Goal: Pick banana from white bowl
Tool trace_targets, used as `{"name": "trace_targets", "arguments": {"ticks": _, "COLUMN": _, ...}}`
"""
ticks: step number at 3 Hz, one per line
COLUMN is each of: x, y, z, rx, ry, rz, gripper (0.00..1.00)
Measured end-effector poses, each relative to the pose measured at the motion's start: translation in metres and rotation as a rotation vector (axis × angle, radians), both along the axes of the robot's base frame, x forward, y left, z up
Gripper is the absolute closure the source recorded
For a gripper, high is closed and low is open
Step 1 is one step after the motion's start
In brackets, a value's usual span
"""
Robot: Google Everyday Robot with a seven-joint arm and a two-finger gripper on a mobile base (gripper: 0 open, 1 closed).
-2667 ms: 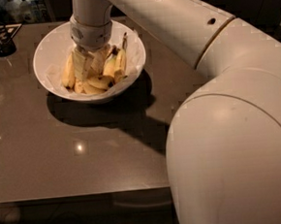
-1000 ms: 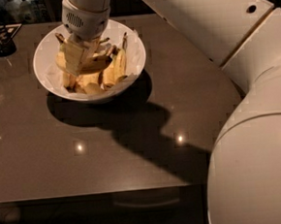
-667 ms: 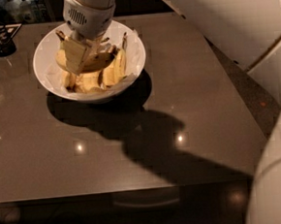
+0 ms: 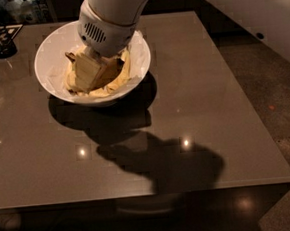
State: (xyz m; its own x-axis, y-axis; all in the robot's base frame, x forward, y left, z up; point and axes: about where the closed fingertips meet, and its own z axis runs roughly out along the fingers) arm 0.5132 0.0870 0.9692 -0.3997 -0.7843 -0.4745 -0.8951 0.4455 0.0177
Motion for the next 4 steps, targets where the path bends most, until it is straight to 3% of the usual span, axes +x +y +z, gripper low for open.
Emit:
{"name": "trace_targets", "arguments": {"ticks": 1, "x": 0.0, "y": 0.0, "z": 0.0, "rx": 0.0, "ry": 0.0, "rz": 0.0, "gripper": 1.0}}
{"name": "trace_targets", "arguments": {"ticks": 2, "x": -0.021, "y": -0.014, "z": 0.011, "rx": 0.048, "ry": -0.036, "rz": -0.052, "gripper": 1.0}}
{"name": "trace_targets", "arguments": {"ticks": 4, "x": -0.086, "y": -0.058, "z": 0.038, "rx": 0.176, "ry": -0.149, "rz": -0.224, "gripper": 1.0}}
